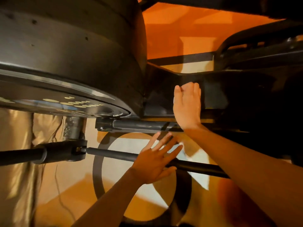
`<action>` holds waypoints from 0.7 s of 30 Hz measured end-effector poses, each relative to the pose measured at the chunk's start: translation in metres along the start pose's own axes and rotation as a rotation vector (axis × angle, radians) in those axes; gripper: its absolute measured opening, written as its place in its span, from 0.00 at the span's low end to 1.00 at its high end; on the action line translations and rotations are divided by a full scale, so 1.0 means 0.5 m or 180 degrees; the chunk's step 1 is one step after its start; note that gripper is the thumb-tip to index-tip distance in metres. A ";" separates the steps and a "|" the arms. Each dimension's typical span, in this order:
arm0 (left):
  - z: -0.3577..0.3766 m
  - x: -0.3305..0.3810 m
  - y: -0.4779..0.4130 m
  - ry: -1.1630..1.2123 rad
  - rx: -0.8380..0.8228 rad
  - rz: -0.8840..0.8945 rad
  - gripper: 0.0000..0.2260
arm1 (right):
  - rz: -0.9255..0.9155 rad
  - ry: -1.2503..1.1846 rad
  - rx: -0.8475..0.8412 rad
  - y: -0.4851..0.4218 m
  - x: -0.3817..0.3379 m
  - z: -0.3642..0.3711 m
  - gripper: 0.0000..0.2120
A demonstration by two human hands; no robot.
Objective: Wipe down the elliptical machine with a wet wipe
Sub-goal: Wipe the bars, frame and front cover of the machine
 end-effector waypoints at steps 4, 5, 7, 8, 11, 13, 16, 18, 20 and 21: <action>-0.120 0.039 0.005 0.0550 0.0906 -0.0778 0.28 | 0.0294 -0.0534 -0.0067 0.063 -0.012 -0.076 0.24; -0.160 0.055 0.006 0.0660 0.1172 -0.0838 0.27 | 0.0392 -0.0638 -0.0092 0.082 -0.019 -0.097 0.29; -0.242 0.084 0.012 0.0763 0.1404 -0.0854 0.26 | 0.0430 -0.0603 -0.0004 0.119 -0.043 -0.145 0.28; -0.286 0.096 0.016 0.0827 0.1453 -0.0841 0.27 | 0.0466 -0.0616 0.0017 0.134 -0.058 -0.168 0.26; -0.410 0.114 0.028 0.0890 0.1465 -0.0820 0.28 | 0.0669 -0.0856 -0.0232 0.161 -0.115 -0.222 0.31; -0.485 0.112 0.037 0.0608 0.1328 -0.0829 0.27 | 0.0669 -0.0870 -0.0309 0.164 -0.155 -0.256 0.31; -0.592 0.085 0.056 0.0026 0.1047 -0.0933 0.28 | 0.0500 -0.0742 -0.0261 0.150 -0.215 -0.301 0.24; -0.660 0.055 0.067 -0.0315 0.0933 -0.0957 0.27 | 0.0506 -0.0933 -0.0320 0.136 -0.257 -0.319 0.24; -0.720 0.022 0.076 -0.0626 0.0854 -0.0988 0.27 | 0.0560 -0.1119 -0.0354 0.117 -0.300 -0.328 0.20; -0.746 0.005 0.081 -0.0741 0.0812 -0.1036 0.28 | 0.0583 -0.1166 -0.0303 0.107 -0.320 -0.329 0.17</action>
Point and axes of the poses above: each hand's wrist, its own y-axis away from the middle knuckle, its own z-axis out of the palm, x = y × z, the point moved 2 cm from there along -y, towards the middle knuckle, and after that the axes turned 14 degrees about y, right-handed, at the moved point
